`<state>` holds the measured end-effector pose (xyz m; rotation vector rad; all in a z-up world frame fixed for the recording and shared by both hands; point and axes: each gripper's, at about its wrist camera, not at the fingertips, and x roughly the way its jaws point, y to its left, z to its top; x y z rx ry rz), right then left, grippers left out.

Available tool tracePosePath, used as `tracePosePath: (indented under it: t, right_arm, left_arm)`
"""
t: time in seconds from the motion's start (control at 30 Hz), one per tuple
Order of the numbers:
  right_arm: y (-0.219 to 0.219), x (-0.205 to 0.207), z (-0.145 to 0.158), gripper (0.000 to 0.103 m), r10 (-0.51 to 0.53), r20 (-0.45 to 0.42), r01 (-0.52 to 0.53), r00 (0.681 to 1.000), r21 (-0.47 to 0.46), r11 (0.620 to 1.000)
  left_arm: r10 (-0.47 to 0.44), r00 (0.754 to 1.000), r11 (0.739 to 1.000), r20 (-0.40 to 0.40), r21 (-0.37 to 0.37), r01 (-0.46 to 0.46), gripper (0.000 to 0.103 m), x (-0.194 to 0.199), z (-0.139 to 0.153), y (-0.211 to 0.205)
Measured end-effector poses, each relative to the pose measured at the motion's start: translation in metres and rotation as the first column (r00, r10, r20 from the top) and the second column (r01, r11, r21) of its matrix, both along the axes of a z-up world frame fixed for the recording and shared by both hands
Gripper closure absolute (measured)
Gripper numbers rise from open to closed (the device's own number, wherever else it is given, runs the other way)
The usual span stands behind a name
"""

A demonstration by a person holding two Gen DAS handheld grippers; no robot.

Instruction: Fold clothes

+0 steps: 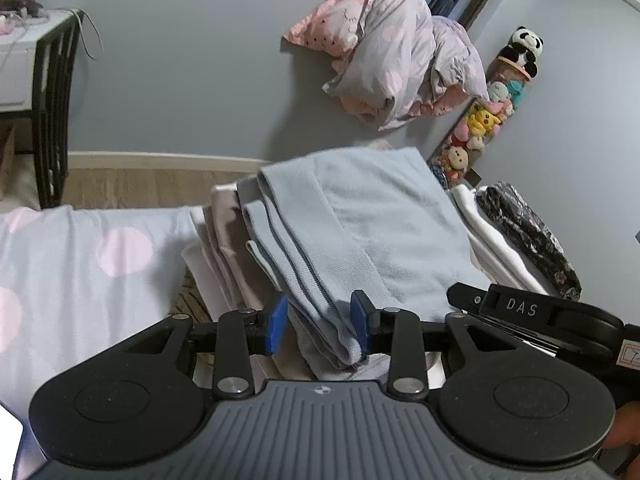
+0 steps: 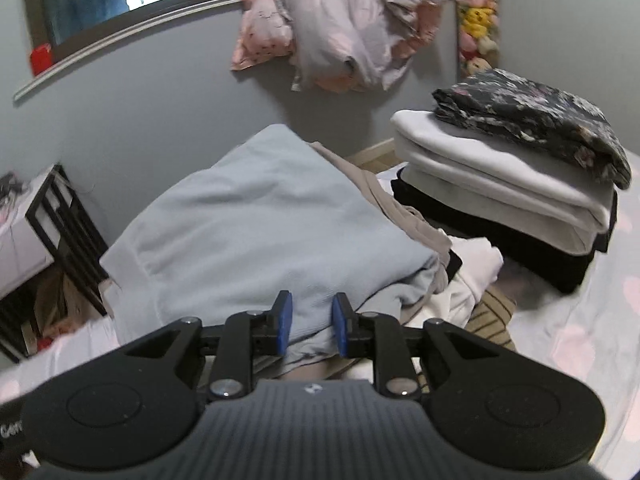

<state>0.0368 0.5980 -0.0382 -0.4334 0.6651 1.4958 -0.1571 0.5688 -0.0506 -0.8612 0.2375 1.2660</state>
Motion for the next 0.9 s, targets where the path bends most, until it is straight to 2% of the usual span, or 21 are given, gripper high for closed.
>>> tracePosePath:
  t: [0.1,0.27,0.3,0.37,0.43,0.5,0.57,0.63,0.7,0.77,0.9]
  right_arm:
    - [-0.012,-0.002,0.013,0.075,-0.034,0.019,0.034,0.999,0.022,0.999]
    - [-0.061,-0.001,0.040,0.050,-0.110,-0.012,0.111,0.994,0.115,0.987]
    - [-0.073,-0.002,0.046,0.047,-0.129,-0.017,0.130,0.992,0.138,0.982]
    - [-0.095,-0.006,0.057,0.033,-0.160,-0.016,0.160,0.987,0.165,0.973]
    - [-0.116,-0.010,0.067,0.028,-0.181,-0.004,0.179,0.983,0.186,0.966]
    - [-0.134,-0.016,0.076,0.022,-0.179,0.031,0.170,0.983,0.193,0.966]
    - [-0.152,-0.020,0.085,0.011,-0.184,0.064,0.168,0.981,0.204,0.964]
    - [-0.171,-0.023,0.094,0.011,-0.218,0.085,0.194,0.972,0.229,0.954]
    - [-0.191,-0.025,0.103,0.009,-0.251,0.081,0.222,0.965,0.261,0.939]
    - [-0.214,-0.029,0.114,0.004,-0.268,0.060,0.239,0.962,0.300,0.924]
    - [-0.254,-0.043,0.135,0.004,-0.274,0.006,0.254,0.962,0.354,0.900]
  left_arm:
    - [-0.016,1.000,0.999,-0.026,0.034,0.017,0.063,0.001,0.014,-0.009]
    - [-0.026,0.999,0.990,-0.046,0.140,0.032,0.062,0.000,0.042,-0.043]
    - [-0.031,0.998,0.986,-0.050,0.160,0.038,0.057,0.000,0.048,-0.050]
    - [-0.042,0.997,0.978,-0.068,0.200,0.055,0.048,-0.001,0.061,-0.065]
    - [-0.044,0.995,0.969,-0.095,0.239,0.066,0.047,0.000,0.073,-0.079]
    - [-0.037,0.993,0.955,-0.116,0.289,0.069,0.041,-0.001,0.086,-0.094]
    - [-0.029,0.990,0.941,-0.141,0.331,0.074,0.037,-0.003,0.098,-0.109]
    - [-0.040,0.985,0.926,-0.165,0.365,0.098,0.028,-0.005,0.110,-0.123]
    - [-0.054,0.980,0.909,-0.190,0.397,0.127,0.012,-0.007,0.121,-0.137]
    - [-0.064,0.973,0.890,-0.220,0.429,0.155,0.012,-0.008,0.132,-0.147]
    - [-0.063,0.961,0.856,-0.270,0.481,0.191,0.009,-0.015,0.154,-0.166]
